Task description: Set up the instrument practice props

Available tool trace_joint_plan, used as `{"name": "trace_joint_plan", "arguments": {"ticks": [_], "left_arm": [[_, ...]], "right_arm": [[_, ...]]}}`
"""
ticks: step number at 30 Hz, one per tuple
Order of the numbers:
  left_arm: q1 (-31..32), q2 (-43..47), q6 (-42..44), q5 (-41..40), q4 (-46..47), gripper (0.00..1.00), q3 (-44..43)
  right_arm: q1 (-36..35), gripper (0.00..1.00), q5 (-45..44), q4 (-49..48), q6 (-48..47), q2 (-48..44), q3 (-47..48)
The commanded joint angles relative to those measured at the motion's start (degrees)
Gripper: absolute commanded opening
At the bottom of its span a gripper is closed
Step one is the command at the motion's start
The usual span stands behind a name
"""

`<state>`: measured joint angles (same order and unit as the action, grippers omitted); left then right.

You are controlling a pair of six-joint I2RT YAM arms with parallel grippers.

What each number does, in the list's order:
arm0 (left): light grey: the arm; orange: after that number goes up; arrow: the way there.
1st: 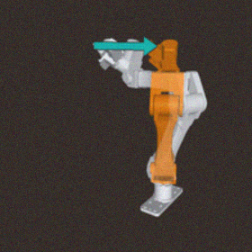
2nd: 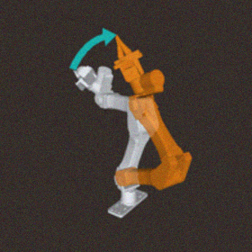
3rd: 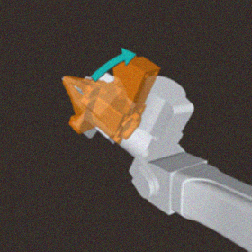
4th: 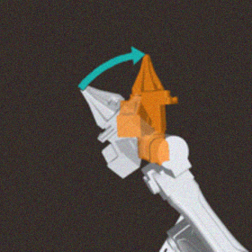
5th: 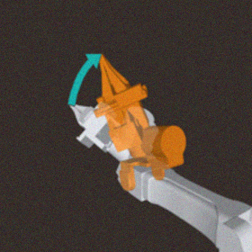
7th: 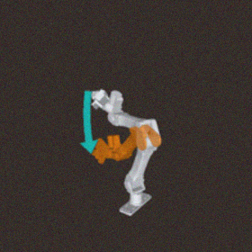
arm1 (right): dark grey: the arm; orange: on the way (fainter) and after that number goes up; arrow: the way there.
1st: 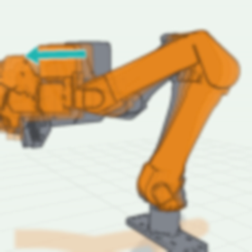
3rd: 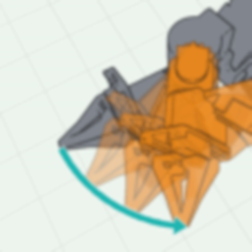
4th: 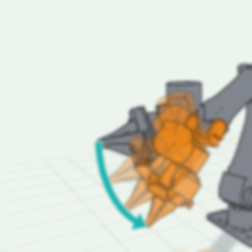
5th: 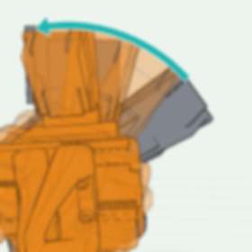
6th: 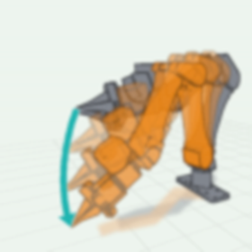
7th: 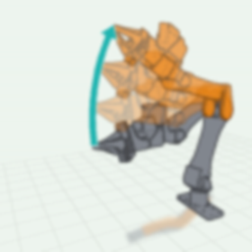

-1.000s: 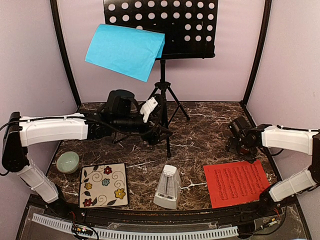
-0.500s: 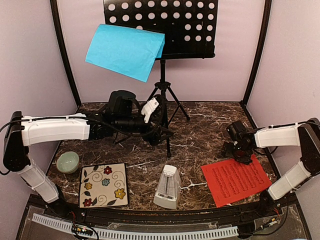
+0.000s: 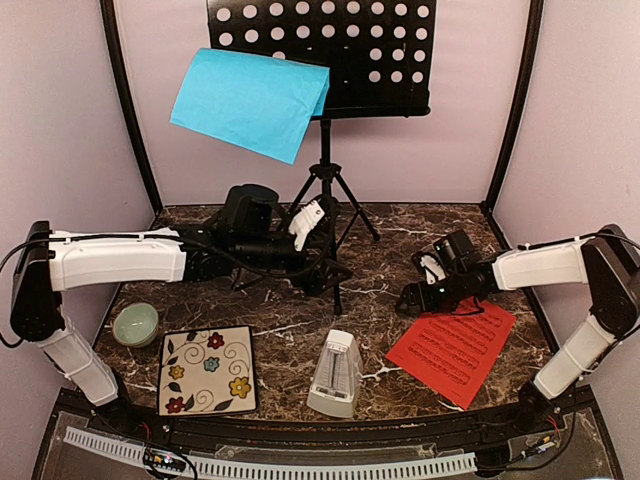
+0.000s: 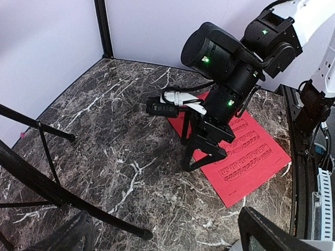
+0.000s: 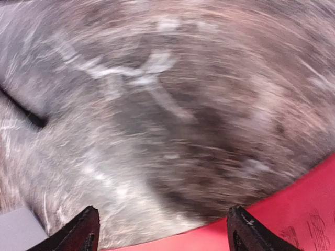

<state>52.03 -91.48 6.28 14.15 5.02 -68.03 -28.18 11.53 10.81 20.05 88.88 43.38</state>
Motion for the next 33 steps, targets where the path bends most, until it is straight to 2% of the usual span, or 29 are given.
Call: {"name": "trace_joint_plan", "arguments": {"ticks": [1, 4, 8, 12, 16, 18, 21, 27, 30, 33], "left_arm": [[0.26, -0.36, 0.00, 0.95, 0.57, 0.98, -2.30], [0.26, -1.00, -0.04, 1.04, 0.23, 0.98, -2.88], [0.26, -2.24, -0.35, 1.80, -0.26, 0.98, -4.26], [0.26, -2.52, -0.27, 2.53, -0.10, 0.98, -4.71], [0.26, -2.04, 0.17, 2.26, -0.69, 0.98, -4.71], [0.26, -1.59, 0.23, 2.07, -0.78, 0.98, -4.42], [0.26, -1.40, 0.01, 1.84, -0.52, 0.98, -4.01], [0.29, -2.08, -0.22, 2.62, 0.37, 0.98, -4.19], [0.26, -2.22, -0.21, 2.77, 0.08, 0.97, -4.65], [0.26, -1.58, -0.50, 2.84, 0.69, 0.97, -3.95]], "right_arm": [[-1.42, 0.81, 6.61, 3.02, -9.58, -1.75, 2.35], [-1.43, 0.81, 2.83, 2.95, -5.67, -6.93, 2.05], [0.77, 0.84, -7.26, 3.58, 0.86, -12.38, 1.86], [7.25, 0.86, -4.03, 3.71, -1.14, -12.22, 2.44], [7.61, 0.82, -2.59, 9.50, -6.64, -10.11, 6.79], [6.99, 0.77, -1.04, 13.40, -6.32, -10.10, 8.06], [3.17, 0.65, -1.22, 16.72, -3.00, -12.31, 6.41], [-7.88, 0.48, 1.31, 16.96, 6.37, -16.19, -0.78], [-13.36, 0.43, 0.78, 16.82, 11.13, -17.08, -3.64], [-15.85, 0.36, -0.58, 17.35, 14.42, -19.16, -6.30]]}}
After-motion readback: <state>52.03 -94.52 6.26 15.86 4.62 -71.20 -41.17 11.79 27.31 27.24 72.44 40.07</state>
